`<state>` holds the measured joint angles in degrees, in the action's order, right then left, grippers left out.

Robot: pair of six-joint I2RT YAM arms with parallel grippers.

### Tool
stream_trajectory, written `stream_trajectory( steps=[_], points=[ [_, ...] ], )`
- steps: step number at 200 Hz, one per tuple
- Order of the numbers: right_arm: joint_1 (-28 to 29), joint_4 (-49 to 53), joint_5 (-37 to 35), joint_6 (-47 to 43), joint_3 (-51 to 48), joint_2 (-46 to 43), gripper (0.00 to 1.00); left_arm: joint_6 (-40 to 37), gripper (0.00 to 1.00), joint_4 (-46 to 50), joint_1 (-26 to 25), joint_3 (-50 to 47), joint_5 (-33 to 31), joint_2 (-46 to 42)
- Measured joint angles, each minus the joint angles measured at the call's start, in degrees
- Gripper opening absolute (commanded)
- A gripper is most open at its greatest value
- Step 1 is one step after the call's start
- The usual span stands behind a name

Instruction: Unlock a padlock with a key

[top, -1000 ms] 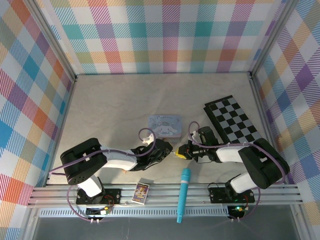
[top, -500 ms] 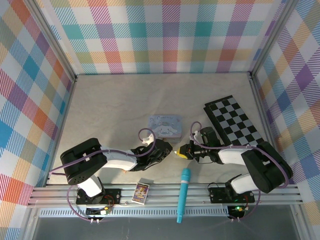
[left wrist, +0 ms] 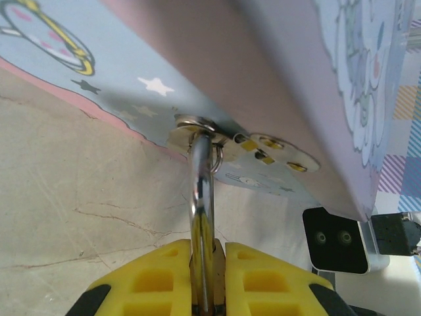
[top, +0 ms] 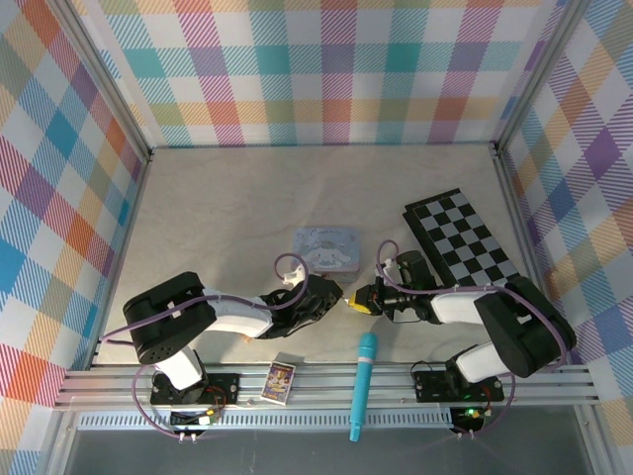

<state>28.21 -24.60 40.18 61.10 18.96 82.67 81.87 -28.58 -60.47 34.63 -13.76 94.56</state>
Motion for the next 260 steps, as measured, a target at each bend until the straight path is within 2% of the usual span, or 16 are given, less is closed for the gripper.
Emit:
stream_trajectory(
  steps=[28, 63, 150, 234, 260],
  points=[
    [-0.2, -1.5, 0.7, 0.7, 0.0, 1.3, 0.00, 0.0, 0.00, -0.9, 0.0, -0.3, -0.2, 0.3],
    [-0.5, -7.9, 3.0, 4.2, 0.0, 7.1, 0.00, 0.2, 0.00, -2.2, 0.2, -1.6, -0.7, 0.3],
    [-1.6, -31.4, 7.5, 14.2, -1.2, 18.9, 0.00, 0.4, 0.00, -4.7, 1.1, -2.6, -3.8, 0.7],
    [-2.8, -34.7, 9.0, 16.3, -1.2, 20.5, 0.00, 0.4, 0.00, -9.6, 1.2, -4.6, -4.2, 0.7],
    [-2.8, -38.1, 9.7, 18.5, -0.9, 22.3, 0.00, 0.4, 0.00, -12.0, 1.0, -4.9, -2.6, 1.3]
  ],
)
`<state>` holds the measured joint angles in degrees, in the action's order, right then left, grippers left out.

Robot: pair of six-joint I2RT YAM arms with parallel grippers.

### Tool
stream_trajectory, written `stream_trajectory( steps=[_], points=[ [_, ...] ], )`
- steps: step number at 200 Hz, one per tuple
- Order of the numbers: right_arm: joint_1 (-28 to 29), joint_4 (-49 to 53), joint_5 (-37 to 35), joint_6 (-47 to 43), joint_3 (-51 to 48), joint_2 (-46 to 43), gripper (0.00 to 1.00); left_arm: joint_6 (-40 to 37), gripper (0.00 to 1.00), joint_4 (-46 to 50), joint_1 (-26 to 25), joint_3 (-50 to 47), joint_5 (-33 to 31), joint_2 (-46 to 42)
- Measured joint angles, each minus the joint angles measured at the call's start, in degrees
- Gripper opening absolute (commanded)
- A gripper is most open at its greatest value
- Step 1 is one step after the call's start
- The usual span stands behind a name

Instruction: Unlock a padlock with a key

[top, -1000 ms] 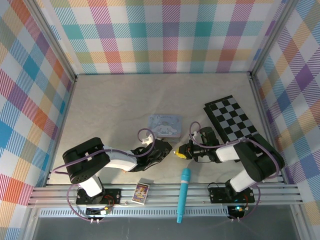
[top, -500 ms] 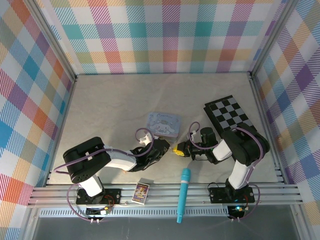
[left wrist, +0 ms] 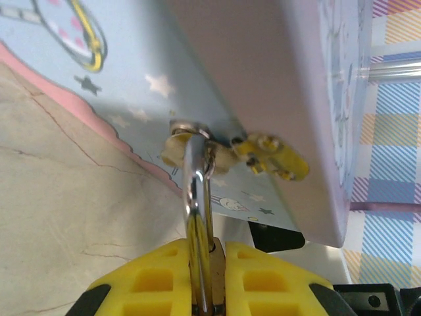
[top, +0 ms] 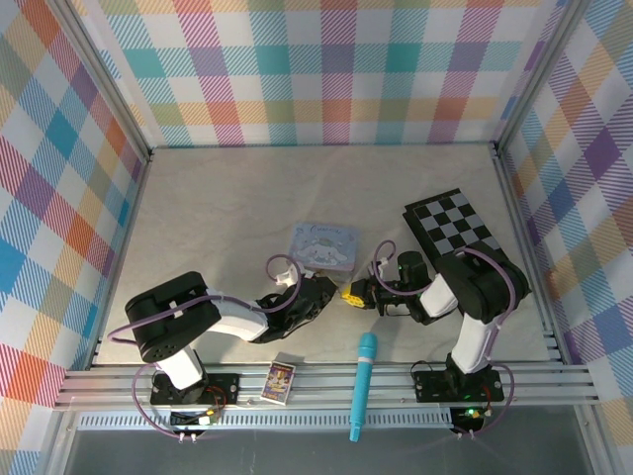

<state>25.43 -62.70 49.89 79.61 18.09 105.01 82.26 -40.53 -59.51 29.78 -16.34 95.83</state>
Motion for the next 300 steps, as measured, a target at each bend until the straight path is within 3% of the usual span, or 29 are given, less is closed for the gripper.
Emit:
stream_trajectory(
  steps=[58, 124, 158, 179, 213, 244, 300],
  points=[
    [-0.7, -3.5, 0.9, 1.3, 0.5, 1.9, 0.00, 0.2, 0.00, -6.1, -0.1, 0.0, -0.6, 3.4],
    [-0.3, 22.8, -6.4, -5.6, 1.2, -12.8, 0.00, 0.7, 0.00, -4.4, -0.7, 2.3, 0.8, 4.6],
    [0.1, 28.8, -8.3, -8.7, 2.5, -14.0, 0.36, 0.6, 0.00, -2.9, -1.1, 3.0, 1.8, 4.6],
    [0.1, 34.2, -10.5, -11.6, 2.6, -16.6, 0.47, 0.6, 0.00, -2.1, -1.2, 3.4, 1.6, 4.5],
    [0.2, 44.7, -16.2, -18.7, 3.1, -24.5, 0.53, 0.4, 0.00, 2.1, -2.2, 5.4, 2.7, 4.2],
    [0.2, 53.6, -20.0, -27.3, 4.8, -28.7, 0.52, -0.3, 0.00, 5.5, -2.9, 6.6, 3.9, 4.0],
    [0.3, 59.5, -23.1, -40.3, 5.4, -32.2, 0.48, -0.9, 0.00, 9.5, -3.0, 7.0, 4.3, 2.1]
  ],
)
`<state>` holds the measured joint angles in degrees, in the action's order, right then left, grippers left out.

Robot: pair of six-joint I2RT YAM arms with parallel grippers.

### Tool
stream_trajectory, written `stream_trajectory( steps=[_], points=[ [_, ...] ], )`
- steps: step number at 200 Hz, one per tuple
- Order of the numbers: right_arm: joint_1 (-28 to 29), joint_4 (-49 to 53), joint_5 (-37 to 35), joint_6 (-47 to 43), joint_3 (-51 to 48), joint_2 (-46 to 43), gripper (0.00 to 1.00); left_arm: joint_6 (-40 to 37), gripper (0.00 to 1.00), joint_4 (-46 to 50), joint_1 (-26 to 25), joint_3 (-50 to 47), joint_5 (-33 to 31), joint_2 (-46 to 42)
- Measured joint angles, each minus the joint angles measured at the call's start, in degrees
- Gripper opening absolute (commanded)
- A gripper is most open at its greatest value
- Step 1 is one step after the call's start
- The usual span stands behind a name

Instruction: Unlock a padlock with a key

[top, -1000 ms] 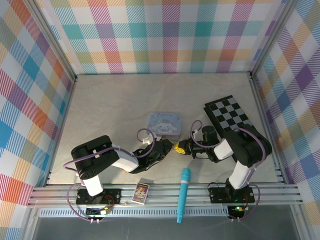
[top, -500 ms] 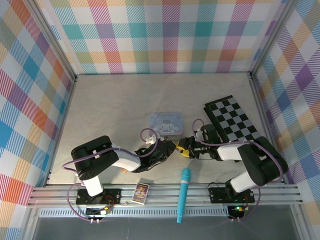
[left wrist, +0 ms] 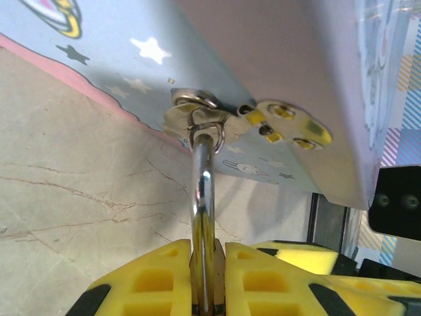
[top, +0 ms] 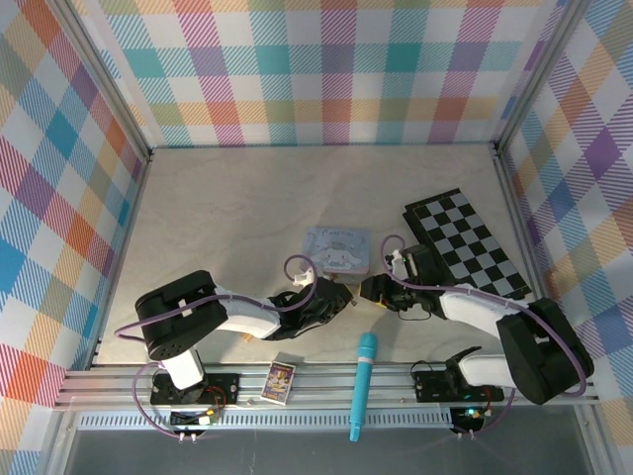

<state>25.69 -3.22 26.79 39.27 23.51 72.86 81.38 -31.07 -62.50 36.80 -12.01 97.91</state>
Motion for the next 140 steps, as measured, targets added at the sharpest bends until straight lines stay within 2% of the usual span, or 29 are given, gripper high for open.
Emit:
stream_trajectory(
  steps=[21, 37, 41, 49, 57, 66, 99, 140],
  points=[
    [0.5, 0.5, -1.5, -3.9, -0.3, -2.7, 0.48, 0.0, 0.00, 0.7, 0.0, 0.0, 0.0, -0.3],
    [1.7, 1.6, -4.1, -7.0, -0.3, -4.8, 0.57, -0.2, 0.00, 0.9, 0.0, 0.0, 0.3, -0.5],
    [2.1, 1.7, -4.6, -7.7, -0.3, -5.2, 0.62, -0.2, 0.00, 1.0, 0.0, 0.0, 0.4, -0.5],
    [2.8, 2.2, -5.7, -8.6, -0.3, -6.2, 0.83, -0.3, 0.00, 1.1, 0.0, 0.0, 0.5, -0.5],
    [3.2, 2.5, -6.7, -9.9, -0.3, -7.2, 0.89, -0.4, 0.00, 1.2, 0.0, 0.1, 0.5, -0.5],
    [3.7, 2.7, -7.6, -11.3, -0.4, -8.2, 0.86, -0.5, 0.00, 1.4, 0.1, 0.2, 0.6, -0.5],
    [4.5, 2.6, -9.3, -14.9, -0.7, -9.9, 0.65, -0.9, 0.00, 2.0, 0.1, 0.4, 0.6, -0.6],
    [5.6, 1.6, -9.2, -17.6, -2.1, -9.6, 0.56, -1.3, 0.00, 2.4, 0.2, 0.5, 0.7, -0.6]
  ],
)
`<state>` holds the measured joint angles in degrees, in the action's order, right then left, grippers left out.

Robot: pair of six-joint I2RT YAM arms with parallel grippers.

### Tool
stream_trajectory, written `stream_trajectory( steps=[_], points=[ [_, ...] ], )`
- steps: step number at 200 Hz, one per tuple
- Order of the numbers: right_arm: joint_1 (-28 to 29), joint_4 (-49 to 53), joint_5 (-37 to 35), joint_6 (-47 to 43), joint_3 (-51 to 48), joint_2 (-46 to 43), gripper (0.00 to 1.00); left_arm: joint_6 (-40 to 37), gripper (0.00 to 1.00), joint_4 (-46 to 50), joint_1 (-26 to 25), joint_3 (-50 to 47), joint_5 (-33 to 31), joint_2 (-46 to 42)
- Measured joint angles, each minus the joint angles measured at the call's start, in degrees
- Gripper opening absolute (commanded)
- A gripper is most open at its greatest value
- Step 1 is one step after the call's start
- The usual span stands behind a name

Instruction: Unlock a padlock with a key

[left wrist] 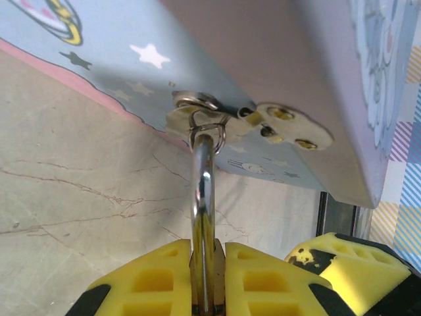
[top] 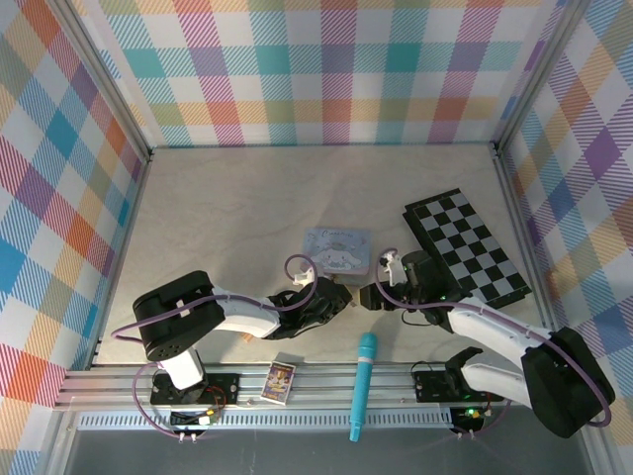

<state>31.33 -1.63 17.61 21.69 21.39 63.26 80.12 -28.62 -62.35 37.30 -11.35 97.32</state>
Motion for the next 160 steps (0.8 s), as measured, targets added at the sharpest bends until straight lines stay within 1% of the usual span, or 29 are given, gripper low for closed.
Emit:
stream_trajectory(
  steps=[61, 92, 119, 160],
  points=[
    [2.6, -1.9, 0.3, -1.7, 0.0, 3.9, 0.46, 0.0, 0.00, 0.0, 0.0, 0.0, 0.4, 0.0],
    [3.6, -2.4, 0.1, -2.3, 0.1, 5.6, 0.35, 0.0, 0.00, 0.0, 0.0, 0.0, 0.4, 0.0],
    [4.0, -2.7, -0.5, -2.8, 0.3, 6.2, 0.31, 0.0, 0.00, 0.0, 0.0, 0.1, 0.6, 0.0],
    [4.0, -3.7, -0.5, -2.5, 0.7, 6.5, 0.30, 0.0, 0.00, 0.0, 0.0, 0.1, 0.6, 0.0]
  ],
)
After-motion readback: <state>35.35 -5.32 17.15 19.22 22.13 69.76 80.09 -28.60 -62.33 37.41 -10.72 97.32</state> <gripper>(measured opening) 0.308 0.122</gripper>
